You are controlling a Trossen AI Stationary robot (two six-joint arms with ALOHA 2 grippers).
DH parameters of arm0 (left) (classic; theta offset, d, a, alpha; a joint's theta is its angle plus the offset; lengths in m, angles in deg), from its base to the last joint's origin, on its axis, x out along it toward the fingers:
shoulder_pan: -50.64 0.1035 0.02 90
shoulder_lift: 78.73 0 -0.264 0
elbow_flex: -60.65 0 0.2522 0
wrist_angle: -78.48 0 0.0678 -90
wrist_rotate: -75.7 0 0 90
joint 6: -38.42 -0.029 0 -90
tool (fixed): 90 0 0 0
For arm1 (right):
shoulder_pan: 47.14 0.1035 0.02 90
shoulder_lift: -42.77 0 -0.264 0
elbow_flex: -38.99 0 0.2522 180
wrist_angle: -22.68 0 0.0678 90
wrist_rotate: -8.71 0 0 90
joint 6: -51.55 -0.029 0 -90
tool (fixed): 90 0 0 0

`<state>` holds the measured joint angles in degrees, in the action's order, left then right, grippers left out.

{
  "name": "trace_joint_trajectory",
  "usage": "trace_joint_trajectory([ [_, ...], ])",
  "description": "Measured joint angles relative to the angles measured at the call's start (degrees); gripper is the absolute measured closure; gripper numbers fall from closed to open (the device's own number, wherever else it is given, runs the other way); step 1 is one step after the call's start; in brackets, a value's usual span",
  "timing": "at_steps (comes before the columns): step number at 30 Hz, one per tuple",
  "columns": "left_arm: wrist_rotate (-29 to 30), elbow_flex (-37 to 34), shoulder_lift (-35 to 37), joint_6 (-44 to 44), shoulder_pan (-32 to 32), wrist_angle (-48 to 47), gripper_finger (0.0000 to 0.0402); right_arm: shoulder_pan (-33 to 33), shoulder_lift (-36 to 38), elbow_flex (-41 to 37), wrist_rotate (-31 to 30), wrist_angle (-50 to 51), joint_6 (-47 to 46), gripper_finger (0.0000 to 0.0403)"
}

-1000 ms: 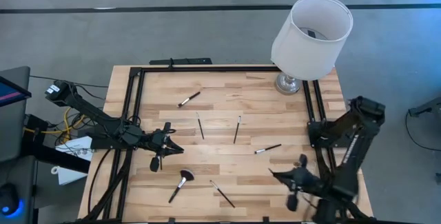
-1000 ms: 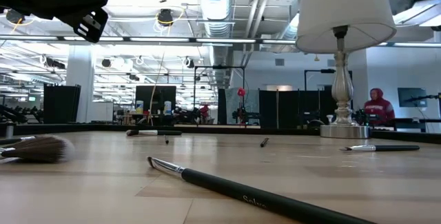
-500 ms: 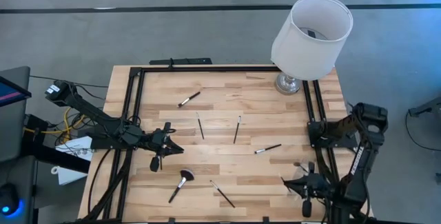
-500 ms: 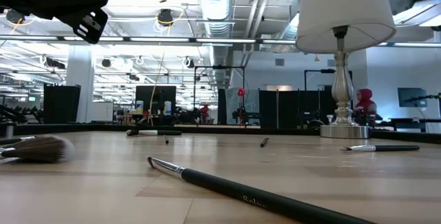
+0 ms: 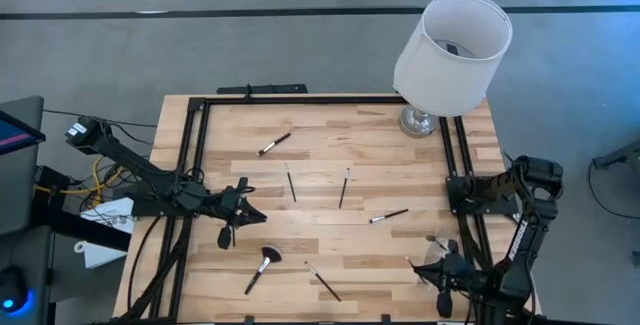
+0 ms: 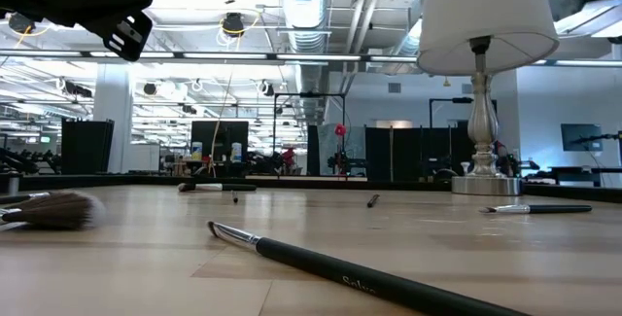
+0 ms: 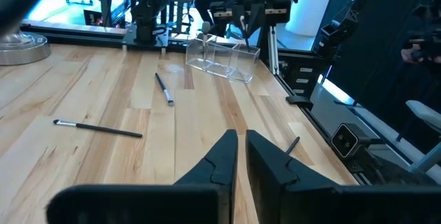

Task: Pick & Place Makeup Brushes
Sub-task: Put the black eyeshadow brush into the transparent organizer

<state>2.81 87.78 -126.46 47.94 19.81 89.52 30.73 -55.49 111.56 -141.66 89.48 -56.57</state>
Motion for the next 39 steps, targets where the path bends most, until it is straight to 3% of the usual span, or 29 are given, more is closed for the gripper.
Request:
trace_joint_trajectory([
  [9,0.0,0.0,0.0,0.0,0.02,-0.04,0.0374,0.0,0.0,0.0,6.26,0.0,-4.54,0.0373],
  [25,0.0,0.0,0.0,-0.01,0.02,-0.01,0.0374,-3.22,0.53,2.6,6.43,3.41,-3.31,0.0343],
  [28,0.21,0.0,0.0,-0.07,0.02,0.05,0.0374,-6.96,1.45,5.83,5.83,5.99,3.11,0.0342],
  [34,0.46,0.0,0.0,-0.2,0.04,0.17,0.0374,-19.4,3.6,13.93,7.98,6.31,25.98,0.0342],
  [39,0.44,0.0,0.0,-0.2,0.02,0.28,0.0374,-32.93,3.63,17.94,23.69,4.22,47.04,0.0342],
])
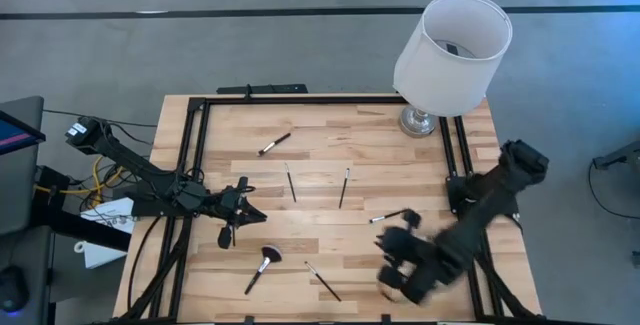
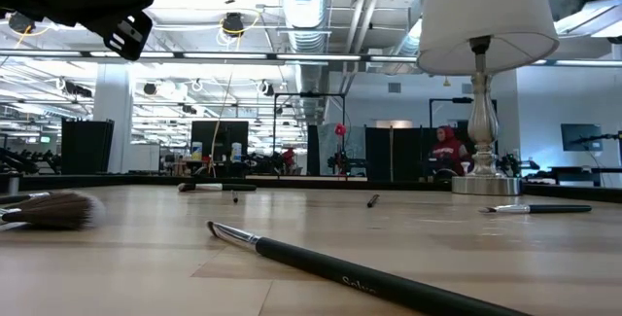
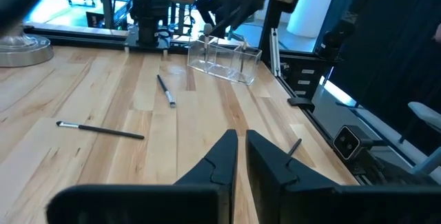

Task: Pick & Place Makeup Brushes
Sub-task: Put the black eyeshadow brush into the transparent organizer

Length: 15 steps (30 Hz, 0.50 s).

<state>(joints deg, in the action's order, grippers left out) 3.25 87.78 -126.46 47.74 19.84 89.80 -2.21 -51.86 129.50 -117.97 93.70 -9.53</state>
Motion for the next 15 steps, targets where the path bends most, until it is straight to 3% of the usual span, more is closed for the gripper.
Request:
trace_joint_trajectory([
  [4,-1.17,0.0,-0.01,0.0,0.0,0.0,0.0374,-9.49,-0.27,0.0,15.67,-0.84,10.52,0.0342],
  [7,-1.85,0.0,0.0,0.0,0.0,-0.08,0.0374,-13.93,-0.96,-0.11,22.62,-0.35,16.34,0.0342],
  [15,-2.61,0.0,-0.02,1.7,-0.04,-0.22,0.0374,-16.33,-1.18,-0.13,23.6,9.04,20.7,0.0347],
])
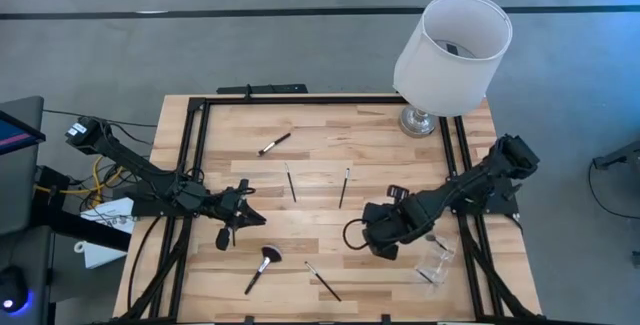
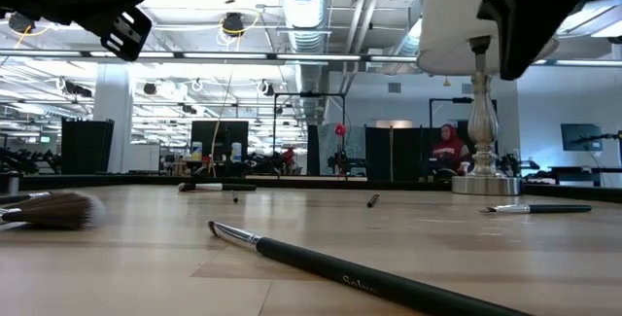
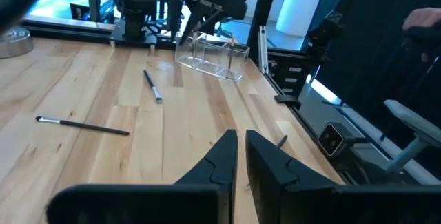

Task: Pick & Place Makeup Brushes
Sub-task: Put the black eyeshadow brush into the transparent organizer

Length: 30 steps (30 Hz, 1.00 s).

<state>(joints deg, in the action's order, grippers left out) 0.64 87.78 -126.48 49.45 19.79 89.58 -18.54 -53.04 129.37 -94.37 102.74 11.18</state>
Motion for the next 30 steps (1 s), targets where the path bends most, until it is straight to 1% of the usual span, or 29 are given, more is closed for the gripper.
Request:
trace_joint_trajectory([
  [2,0.0,0.0,0.02,0.3,0.0,0.01,0.0374,0.26,0.0,-0.58,-0.57,0.19,0.5,0.0347],
  [7,0.0,0.0,0.0,0.42,0.0,0.02,0.0374,0.66,-0.09,-5.34,-0.33,-4.55,4.46,0.0347],
  [11,0.35,0.0,0.02,0.42,0.0,0.01,0.0374,0.48,-0.13,-8.82,1.19,-6.04,8.05,0.0347],
  [14,2.61,0.0,0.02,0.42,0.0,0.01,0.0374,0.09,-0.11,-10.38,1.35,-6.6,10.68,0.0347],
  [20,7.13,0.0,0.02,2.88,0.0,0.02,0.0374,-2.58,-0.11,-14.35,4.3,-9.38,15.83,0.0347],
  [26,9.38,0.0,0.02,6.17,0.0,0.04,0.0374,-5.96,-0.11,-18.72,5.83,-17.28,24.57,0.0347],
  [30,10.51,0.0,0.02,7.95,-0.02,0.08,0.0374,-7.85,-0.09,-20.47,6.08,-16.82,28.55,0.0347],
])
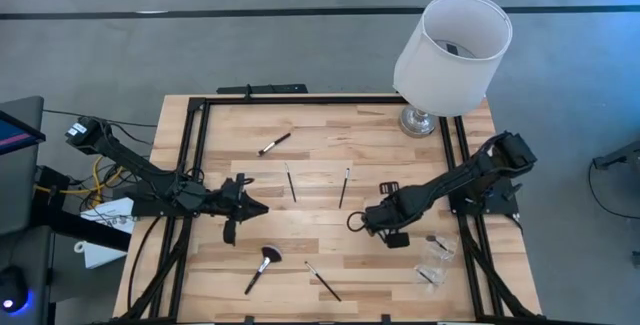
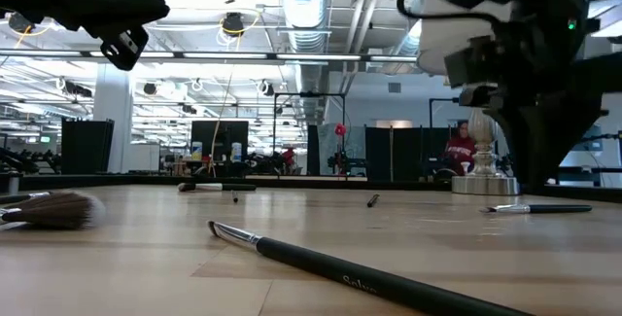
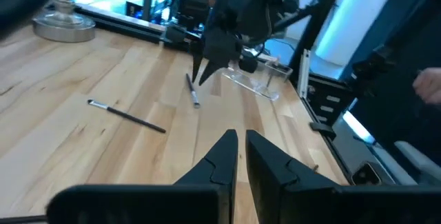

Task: Pick & Place Makeup Brushes
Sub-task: Put the black eyeshadow brush into the transparent organizer

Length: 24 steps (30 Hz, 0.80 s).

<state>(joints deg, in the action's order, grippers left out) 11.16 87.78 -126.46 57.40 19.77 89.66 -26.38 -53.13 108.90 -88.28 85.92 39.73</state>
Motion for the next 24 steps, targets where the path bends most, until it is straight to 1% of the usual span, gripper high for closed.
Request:
trace_joint_trajectory([
  [5,3.02,0.0,0.0,2.49,0.0,0.13,0.0374,-1.75,0.02,-1.25,0.67,-0.81,3.17,0.0347],
  [10,4.09,0.0,0.0,4.04,0.0,0.23,0.0374,-2.77,0.02,-3.9,5.41,-4.59,3.33,0.0347],
  [15,5.55,0.0,0.0,4.05,0.0,0.36,0.0374,-2.14,0.02,-4.61,5.23,-5.07,3.3,0.0347],
  [18,6.05,0.0,0.0,4.05,0.0,0.38,0.0374,-1.9,0.02,-5.37,4.15,-7.37,3.33,0.0347],
  [24,6.05,0.0,0.0,4.04,0.0,0.38,0.0374,-1.91,0.45,-8.05,4.08,-11.62,2.82,0.0347],
])
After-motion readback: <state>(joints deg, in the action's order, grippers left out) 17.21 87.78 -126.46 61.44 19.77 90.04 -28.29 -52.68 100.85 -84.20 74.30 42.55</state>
